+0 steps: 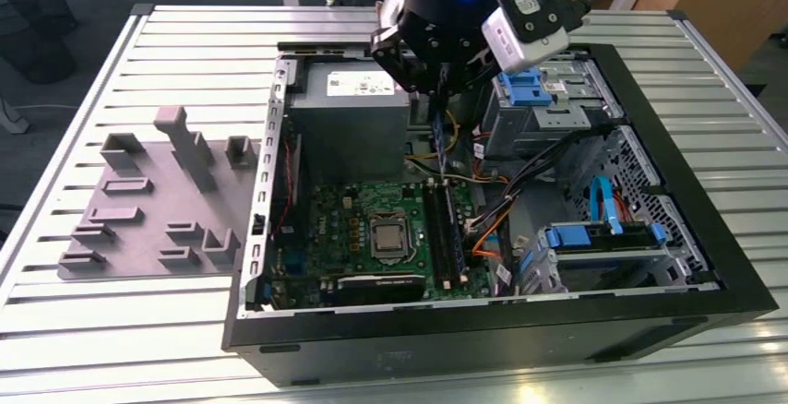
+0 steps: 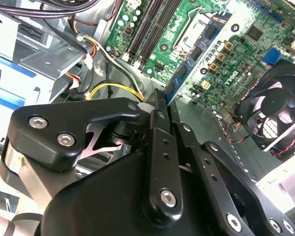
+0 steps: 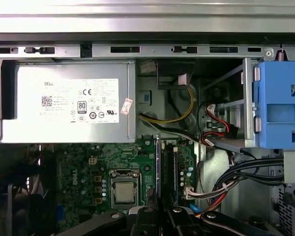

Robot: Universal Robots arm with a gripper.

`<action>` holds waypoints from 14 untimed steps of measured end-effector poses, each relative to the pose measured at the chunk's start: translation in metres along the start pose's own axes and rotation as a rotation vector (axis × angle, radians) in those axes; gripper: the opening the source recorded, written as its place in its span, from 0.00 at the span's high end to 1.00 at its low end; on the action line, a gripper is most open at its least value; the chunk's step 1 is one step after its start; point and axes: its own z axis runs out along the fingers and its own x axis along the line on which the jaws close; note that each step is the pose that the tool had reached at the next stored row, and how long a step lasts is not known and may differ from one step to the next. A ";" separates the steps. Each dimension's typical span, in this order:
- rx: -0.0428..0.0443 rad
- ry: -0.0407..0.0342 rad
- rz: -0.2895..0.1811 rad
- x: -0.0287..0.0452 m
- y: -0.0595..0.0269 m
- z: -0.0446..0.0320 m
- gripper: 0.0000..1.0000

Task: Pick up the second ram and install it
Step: 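Insert the second ram into the second slot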

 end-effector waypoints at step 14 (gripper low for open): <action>0.0003 -0.0002 0.007 -0.0031 -0.0001 0.0083 0.86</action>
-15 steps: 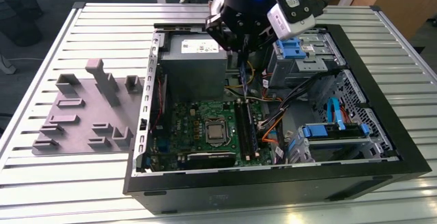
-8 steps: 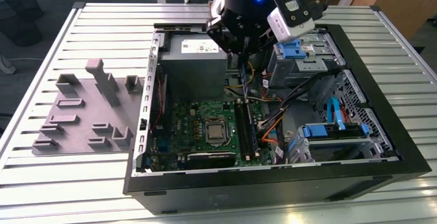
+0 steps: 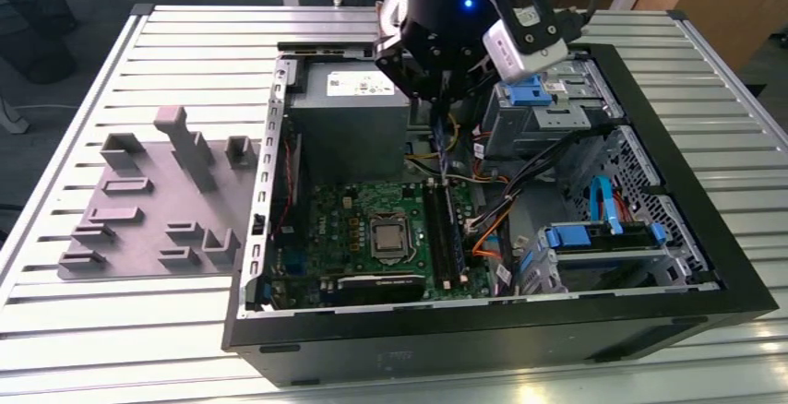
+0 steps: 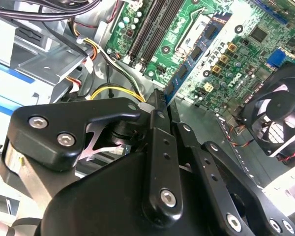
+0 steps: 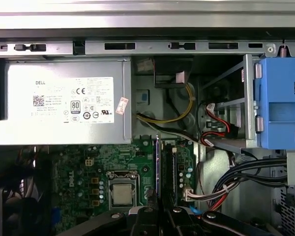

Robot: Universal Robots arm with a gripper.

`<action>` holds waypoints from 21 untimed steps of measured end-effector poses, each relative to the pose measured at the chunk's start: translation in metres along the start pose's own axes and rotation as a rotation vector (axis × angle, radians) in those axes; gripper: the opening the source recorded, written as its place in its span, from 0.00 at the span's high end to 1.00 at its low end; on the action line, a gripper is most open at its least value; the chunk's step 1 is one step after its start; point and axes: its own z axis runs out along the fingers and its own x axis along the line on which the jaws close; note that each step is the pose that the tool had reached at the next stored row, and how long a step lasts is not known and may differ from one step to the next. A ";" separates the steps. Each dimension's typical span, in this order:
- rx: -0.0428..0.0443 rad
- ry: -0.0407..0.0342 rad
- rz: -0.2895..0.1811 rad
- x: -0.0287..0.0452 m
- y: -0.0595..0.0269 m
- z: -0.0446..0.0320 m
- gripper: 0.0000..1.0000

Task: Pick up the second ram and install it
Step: 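Insert the second ram into the second slot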

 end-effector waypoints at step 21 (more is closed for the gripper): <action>0.0009 -0.0002 0.004 -0.0026 -0.0002 0.0122 0.86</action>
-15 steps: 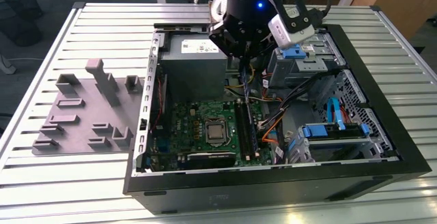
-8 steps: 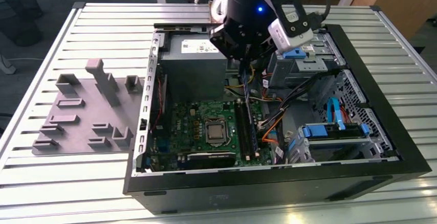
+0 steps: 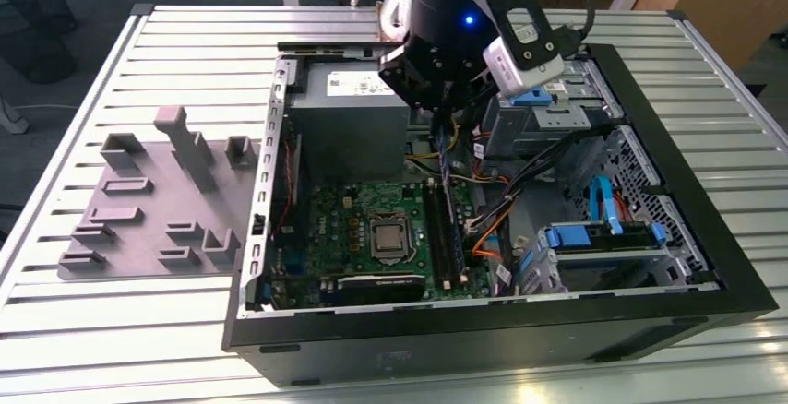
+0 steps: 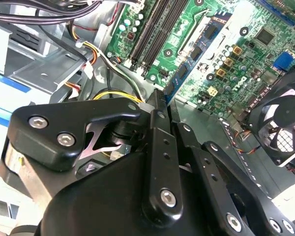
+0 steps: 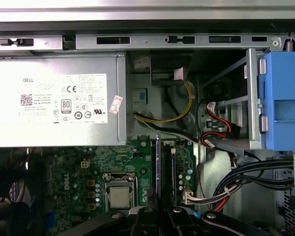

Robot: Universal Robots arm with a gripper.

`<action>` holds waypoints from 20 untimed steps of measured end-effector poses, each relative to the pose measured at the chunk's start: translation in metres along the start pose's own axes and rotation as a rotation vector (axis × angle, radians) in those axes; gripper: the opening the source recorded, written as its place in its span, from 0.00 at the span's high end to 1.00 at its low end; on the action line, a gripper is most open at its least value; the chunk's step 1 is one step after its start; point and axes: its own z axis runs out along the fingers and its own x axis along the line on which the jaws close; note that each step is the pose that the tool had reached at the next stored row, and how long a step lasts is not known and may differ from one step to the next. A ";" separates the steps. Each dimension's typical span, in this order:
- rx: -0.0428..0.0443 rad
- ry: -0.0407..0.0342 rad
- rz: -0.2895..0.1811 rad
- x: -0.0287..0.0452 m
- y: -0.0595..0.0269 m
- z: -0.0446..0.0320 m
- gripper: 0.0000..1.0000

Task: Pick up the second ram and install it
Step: 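Insert the second ram into the second slot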

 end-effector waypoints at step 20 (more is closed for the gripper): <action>-0.0016 0.0003 -0.002 -0.0129 -0.0005 0.0262 0.86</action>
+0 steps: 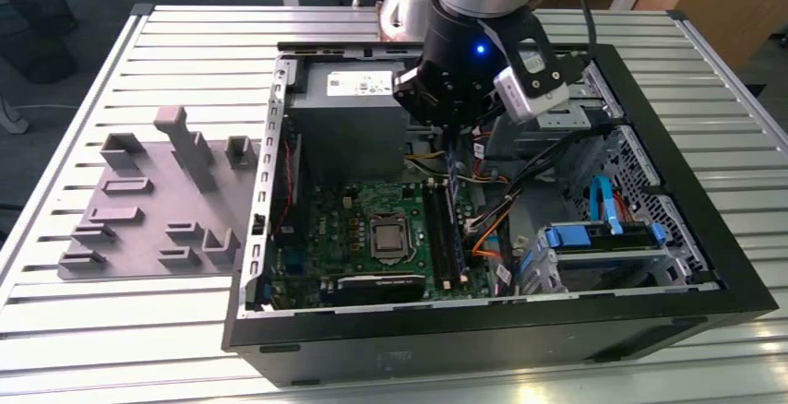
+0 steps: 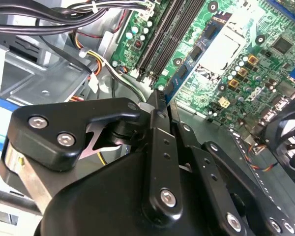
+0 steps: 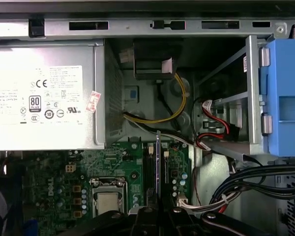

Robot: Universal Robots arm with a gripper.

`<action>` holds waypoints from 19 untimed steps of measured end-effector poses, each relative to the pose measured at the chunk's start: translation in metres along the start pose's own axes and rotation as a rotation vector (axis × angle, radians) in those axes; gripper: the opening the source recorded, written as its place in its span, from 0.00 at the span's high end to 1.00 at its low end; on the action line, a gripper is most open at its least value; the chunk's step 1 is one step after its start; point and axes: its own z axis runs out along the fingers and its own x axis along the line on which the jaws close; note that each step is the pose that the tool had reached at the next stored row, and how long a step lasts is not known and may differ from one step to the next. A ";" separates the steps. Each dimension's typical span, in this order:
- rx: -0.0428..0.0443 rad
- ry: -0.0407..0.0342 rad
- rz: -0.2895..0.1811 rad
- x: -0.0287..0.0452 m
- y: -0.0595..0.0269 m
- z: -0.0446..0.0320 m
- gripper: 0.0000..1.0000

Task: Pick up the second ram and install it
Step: 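Insert the second ram into the second slot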

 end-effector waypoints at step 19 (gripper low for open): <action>0.0006 0.0091 0.003 0.0002 -0.0079 0.0176 0.86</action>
